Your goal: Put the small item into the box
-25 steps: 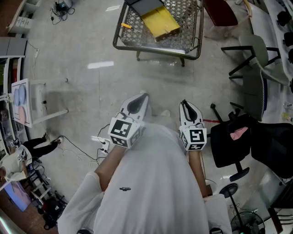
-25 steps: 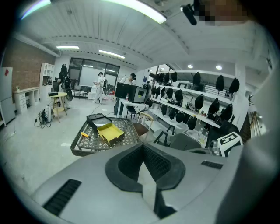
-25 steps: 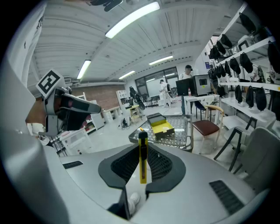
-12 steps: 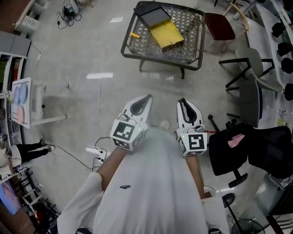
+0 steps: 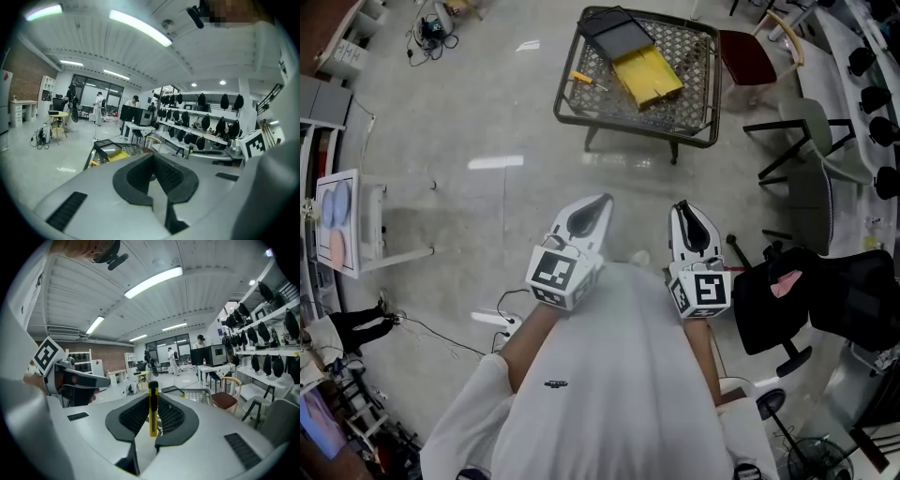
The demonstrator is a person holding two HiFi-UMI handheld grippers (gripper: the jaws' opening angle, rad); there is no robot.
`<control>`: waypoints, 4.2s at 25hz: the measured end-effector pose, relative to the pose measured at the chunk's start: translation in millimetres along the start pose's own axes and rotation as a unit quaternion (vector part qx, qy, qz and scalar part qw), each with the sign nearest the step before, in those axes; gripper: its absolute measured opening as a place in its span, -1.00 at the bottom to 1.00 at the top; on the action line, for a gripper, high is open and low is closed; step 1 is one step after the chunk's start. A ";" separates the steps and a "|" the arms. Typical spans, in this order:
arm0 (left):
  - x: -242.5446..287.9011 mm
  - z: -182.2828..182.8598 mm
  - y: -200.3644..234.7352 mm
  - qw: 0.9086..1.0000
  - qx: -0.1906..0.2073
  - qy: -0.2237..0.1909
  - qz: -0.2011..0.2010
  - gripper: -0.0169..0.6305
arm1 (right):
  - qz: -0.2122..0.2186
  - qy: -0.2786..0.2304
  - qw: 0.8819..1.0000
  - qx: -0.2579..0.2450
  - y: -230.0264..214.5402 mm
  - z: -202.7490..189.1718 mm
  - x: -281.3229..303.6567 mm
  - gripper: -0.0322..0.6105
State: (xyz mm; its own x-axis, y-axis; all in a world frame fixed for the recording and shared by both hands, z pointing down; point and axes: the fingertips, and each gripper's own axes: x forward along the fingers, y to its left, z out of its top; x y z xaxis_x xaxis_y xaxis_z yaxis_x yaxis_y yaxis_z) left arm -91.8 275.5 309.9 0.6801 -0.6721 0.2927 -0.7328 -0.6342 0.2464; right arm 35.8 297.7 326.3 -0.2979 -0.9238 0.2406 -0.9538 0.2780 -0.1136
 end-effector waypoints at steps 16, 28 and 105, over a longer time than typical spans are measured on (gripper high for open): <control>4.0 9.0 78.3 1.000 -0.005 0.007 -0.024 -0.94 | -0.017 -0.012 1.000 -0.003 30.6 13.9 64.3 -0.75; 106.2 42.0 116.0 1.000 -0.019 0.018 0.003 -0.94 | 0.030 0.003 1.000 -0.003 -36.6 41.0 170.1 -0.75; 390.2 -61.5 264.4 0.974 -0.153 0.124 0.110 -0.94 | 0.255 0.259 0.920 -0.148 -167.7 -168.3 496.8 -0.75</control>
State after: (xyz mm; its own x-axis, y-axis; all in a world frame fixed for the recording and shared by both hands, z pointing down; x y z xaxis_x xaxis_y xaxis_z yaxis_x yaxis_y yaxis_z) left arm -21.4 -130.9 546.1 0.5078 -0.6426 0.5737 -0.8579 -0.3166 0.4048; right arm 41.4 -163.5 627.1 -0.6155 -0.4251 0.6636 -0.6304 0.7709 -0.0909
